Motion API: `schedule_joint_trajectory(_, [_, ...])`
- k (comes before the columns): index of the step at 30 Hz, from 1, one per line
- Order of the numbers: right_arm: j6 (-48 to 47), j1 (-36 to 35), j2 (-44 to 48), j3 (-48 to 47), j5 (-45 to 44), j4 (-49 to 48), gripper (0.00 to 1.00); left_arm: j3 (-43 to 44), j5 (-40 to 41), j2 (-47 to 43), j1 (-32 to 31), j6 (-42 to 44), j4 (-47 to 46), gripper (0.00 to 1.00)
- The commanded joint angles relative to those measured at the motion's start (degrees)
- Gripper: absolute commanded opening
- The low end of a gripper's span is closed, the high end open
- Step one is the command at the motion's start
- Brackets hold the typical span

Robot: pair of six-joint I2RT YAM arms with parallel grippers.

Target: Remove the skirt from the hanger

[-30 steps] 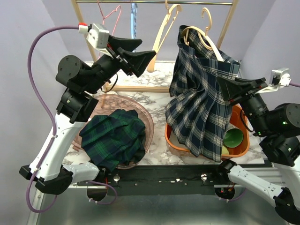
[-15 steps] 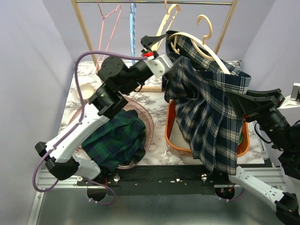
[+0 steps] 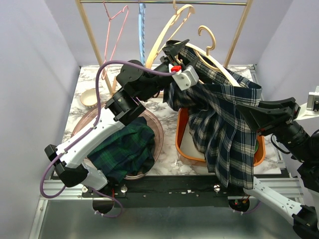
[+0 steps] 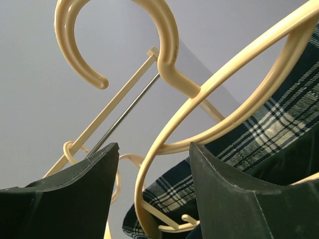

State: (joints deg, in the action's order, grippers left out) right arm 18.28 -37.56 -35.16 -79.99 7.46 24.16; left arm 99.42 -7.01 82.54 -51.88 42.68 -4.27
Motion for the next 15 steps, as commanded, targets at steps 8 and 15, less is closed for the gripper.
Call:
schedule_joint_trajectory(8, [1.9, -0.1, 1.5, -4.0, 6.8, -4.2, 0.01, 1.9, 2.7, 0.6, -0.3, 7.2, 1.8, 0.76])
schedule_joint_trajectory(15, [2.4, 0.0, 2.1, -4.6, 7.0, -3.9, 0.01, 2.1, 4.8, 0.6, -0.3, 9.9, 4.1, 0.70])
